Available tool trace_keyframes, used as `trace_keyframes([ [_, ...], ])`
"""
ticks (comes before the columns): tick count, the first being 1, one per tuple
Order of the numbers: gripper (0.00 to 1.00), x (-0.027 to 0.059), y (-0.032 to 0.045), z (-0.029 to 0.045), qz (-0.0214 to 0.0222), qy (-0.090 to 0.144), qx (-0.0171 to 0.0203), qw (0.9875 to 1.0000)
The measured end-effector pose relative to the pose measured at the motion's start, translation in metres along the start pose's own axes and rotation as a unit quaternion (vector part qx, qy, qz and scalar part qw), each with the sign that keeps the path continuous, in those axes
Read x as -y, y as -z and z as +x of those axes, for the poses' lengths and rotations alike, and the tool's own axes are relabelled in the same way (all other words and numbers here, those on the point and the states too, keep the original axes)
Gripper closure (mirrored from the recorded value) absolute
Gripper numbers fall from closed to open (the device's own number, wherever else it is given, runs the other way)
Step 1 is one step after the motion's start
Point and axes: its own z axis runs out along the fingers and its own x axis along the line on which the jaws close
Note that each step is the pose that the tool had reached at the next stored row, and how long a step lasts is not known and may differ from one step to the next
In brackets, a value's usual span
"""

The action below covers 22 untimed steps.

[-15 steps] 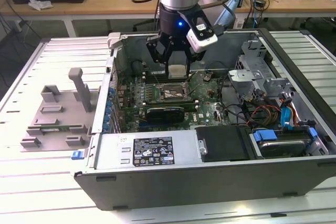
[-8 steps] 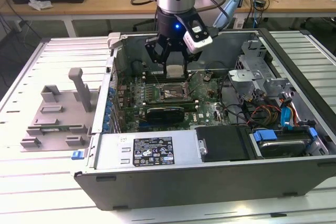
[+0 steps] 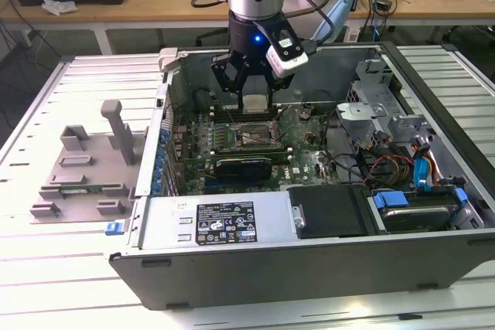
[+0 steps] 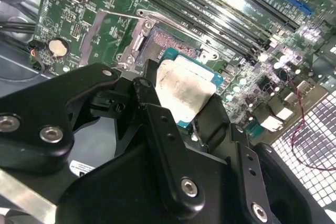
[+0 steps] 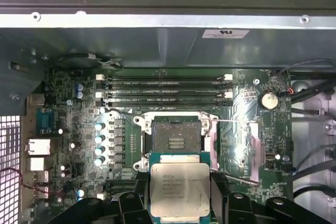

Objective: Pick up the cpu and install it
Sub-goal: 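Pick up the cpu and move it towards the insertion slot, then place the cpu into insertion slot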

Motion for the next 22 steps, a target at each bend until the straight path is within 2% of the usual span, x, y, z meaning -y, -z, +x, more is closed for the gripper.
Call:
trace_keyframes([
  [7, 0.45, -0.0062, -0.0038, 0.0005, -0.0001, 0.001, -0.0001, 1.0000],
  [12, 0.45, -0.0088, -0.0062, 0.0063, -0.0002, 0.002, -0.0001, 1.0000],
  [22, 0.45, -0.0089, -0.0063, 0.0072, -0.0001, 0.002, -0.0001, 1.0000],
])
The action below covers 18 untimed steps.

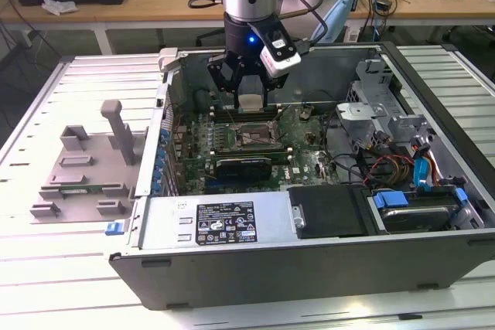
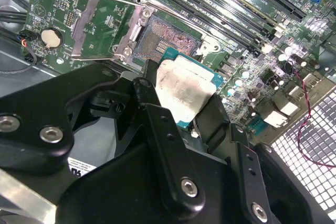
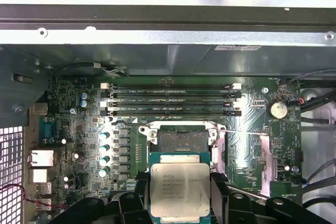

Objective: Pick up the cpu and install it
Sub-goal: 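Place the cpu into insertion slot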

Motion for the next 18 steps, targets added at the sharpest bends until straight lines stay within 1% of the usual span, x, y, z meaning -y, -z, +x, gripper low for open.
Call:
trace_keyframes([
  [5, 0.45, 0.0000, 0.0000, 0.0001, 0.0004, -0.001, 0.0000, 1.0000],
  [7, 0.45, 0.0000, -0.0002, 0.0000, 0.0009, -0.025, 0.0012, 0.9997],
  [8, 0.45, 0.0000, -0.0003, 0.0001, 0.0013, -0.045, 0.0021, 0.9990],
  [9, 0.45, 0.0000, -0.0003, 0.0000, 0.0016, -0.060, 0.0027, 0.9982],
  [11, 0.45, 0.0000, -0.0004, 0.0000, 0.0022, -0.090, 0.0041, 0.9959],
  [12, 0.45, 0.0000, -0.0004, 0.0000, 0.0023, -0.098, 0.0045, 0.9952],
  [15, 0.45, 0.0000, -0.0004, 0.0000, 0.0028, -0.122, 0.0056, 0.9925],
  [17, 0.45, 0.0000, -0.0004, 0.0000, 0.0032, -0.141, 0.0065, 0.9899],
  [18, 0.45, 0.0000, -0.0004, 0.0000, 0.0034, -0.152, 0.0070, 0.9883],
])
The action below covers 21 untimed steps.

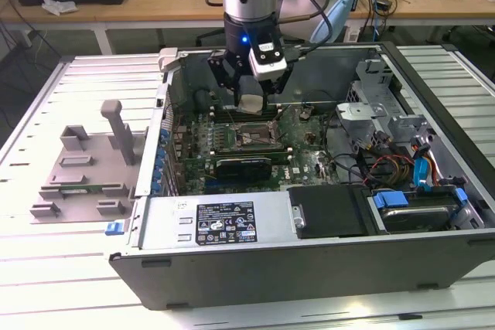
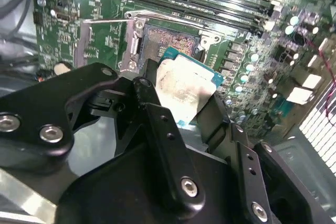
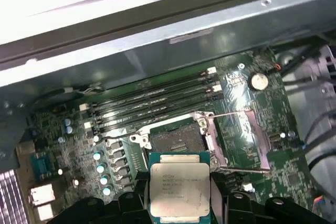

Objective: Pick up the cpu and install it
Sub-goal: 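Place the cpu into insertion slot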

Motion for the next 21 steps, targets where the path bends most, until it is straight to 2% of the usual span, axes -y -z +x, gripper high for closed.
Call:
trace_keyframes([
  [1, 0.45, 0.0000, 0.0000, 0.0000, 0.0003, -0.015, 0.0007, 0.9999],
  [3, 0.45, 0.0000, 0.0000, 0.0000, 0.0006, -0.032, 0.0014, 0.9995],
  [6, 0.45, 0.0000, 0.0000, 0.0000, 0.0012, -0.060, 0.0027, 0.9982],
  [8, 0.45, 0.0000, 0.0000, 0.0000, 0.0016, -0.079, 0.0036, 0.9969],
  [10, 0.45, 0.0000, 0.0000, 0.0000, 0.0019, -0.097, 0.0044, 0.9953],
  [11, 0.45, 0.0000, 0.0000, 0.0000, 0.0023, -0.118, 0.0054, 0.9930],
  [15, 0.45, 0.0000, 0.0000, 0.0000, 0.0030, -0.150, 0.0068, 0.9887],
  [17, 0.45, 0.0000, 0.0000, 0.0000, 0.0033, -0.167, 0.0076, 0.9859],
  [19, 0.45, 0.0000, 0.0000, 0.0000, 0.0037, -0.188, 0.0085, 0.9820],
  [20, 0.45, 0.0000, 0.0000, 0.0000, 0.0044, -0.222, 0.0100, 0.9750],
  [21, 0.45, 0.0000, 0.0000, 0.0000, 0.0046, -0.234, 0.0106, 0.9721],
])
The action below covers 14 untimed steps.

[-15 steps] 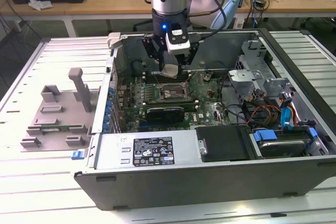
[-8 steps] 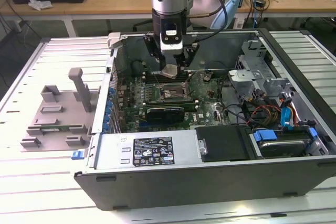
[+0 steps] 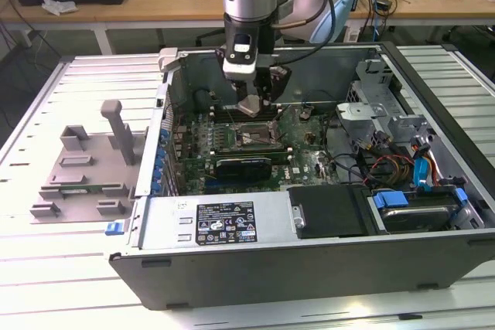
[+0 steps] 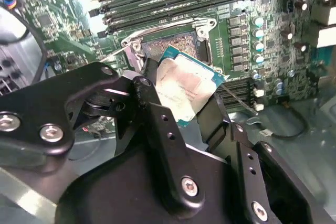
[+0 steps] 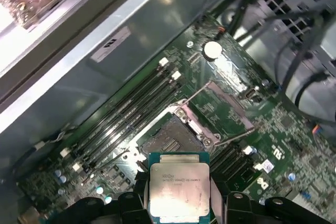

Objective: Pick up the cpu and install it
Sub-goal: 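Place the cpu into insertion slot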

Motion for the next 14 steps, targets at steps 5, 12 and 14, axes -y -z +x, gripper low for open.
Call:
trace_keyframes([
  [5, 0.45, 0.0000, -0.0001, 0.0000, 0.0010, -0.050, 0.0022, 0.9987],
  [12, 0.45, 0.0000, -0.0005, 0.0000, 0.0026, -0.131, 0.0059, 0.9914],
  [14, 0.45, 0.0000, -0.0006, 0.0000, 0.0033, -0.168, 0.0076, 0.9858],
])
